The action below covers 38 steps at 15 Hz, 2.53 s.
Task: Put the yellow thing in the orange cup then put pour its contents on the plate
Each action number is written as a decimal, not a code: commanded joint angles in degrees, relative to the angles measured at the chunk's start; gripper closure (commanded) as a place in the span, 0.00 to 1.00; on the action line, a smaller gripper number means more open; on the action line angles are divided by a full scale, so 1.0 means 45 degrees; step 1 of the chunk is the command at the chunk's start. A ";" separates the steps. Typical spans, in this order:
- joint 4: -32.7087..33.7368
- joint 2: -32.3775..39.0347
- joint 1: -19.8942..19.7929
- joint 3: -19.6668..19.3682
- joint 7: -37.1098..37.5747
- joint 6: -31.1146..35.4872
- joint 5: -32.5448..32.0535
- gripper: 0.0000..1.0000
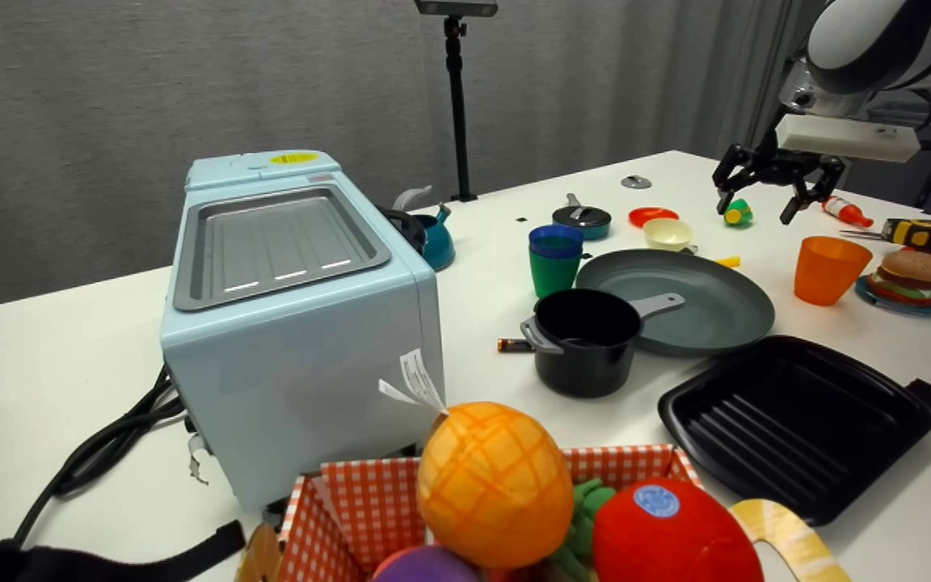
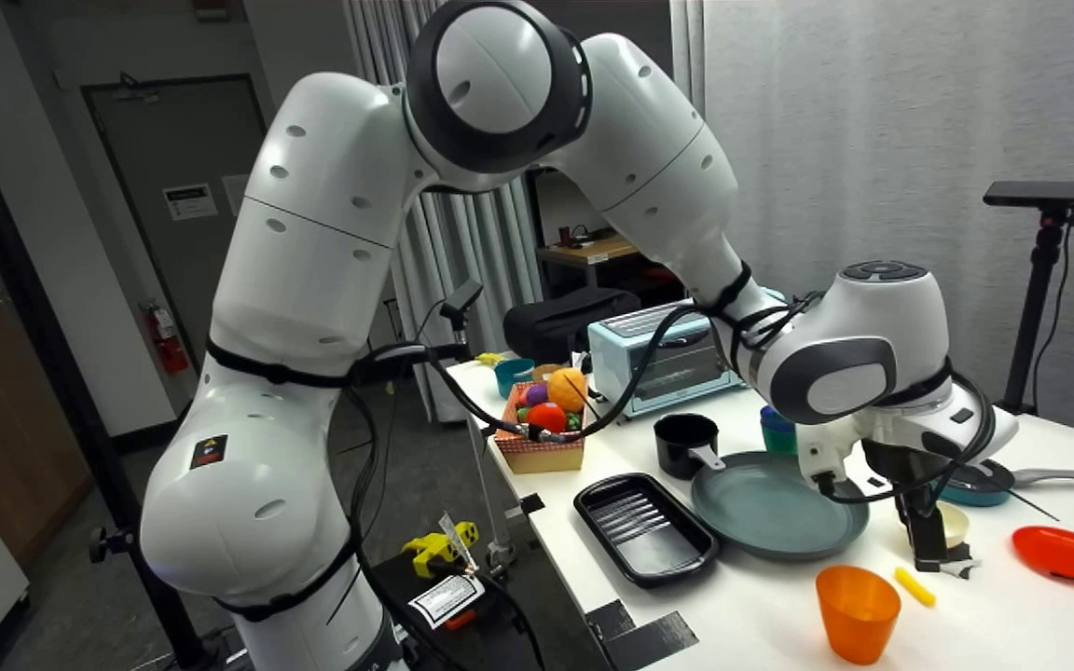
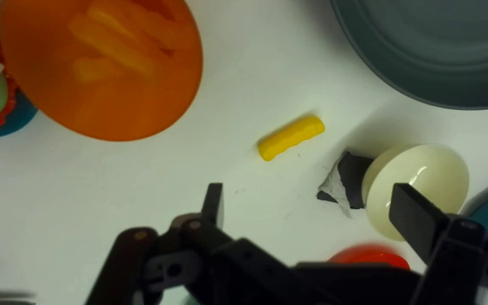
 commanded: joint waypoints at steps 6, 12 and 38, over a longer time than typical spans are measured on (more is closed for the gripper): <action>0.0557 0.0676 -0.0541 0.0058 -0.0296 0.0785 0.0163 0.00; 0.0870 0.1359 -0.0632 0.0228 -0.0570 0.0689 0.0109 0.00; 0.1816 0.2961 0.0106 0.0321 -0.0381 0.0817 -0.0099 0.63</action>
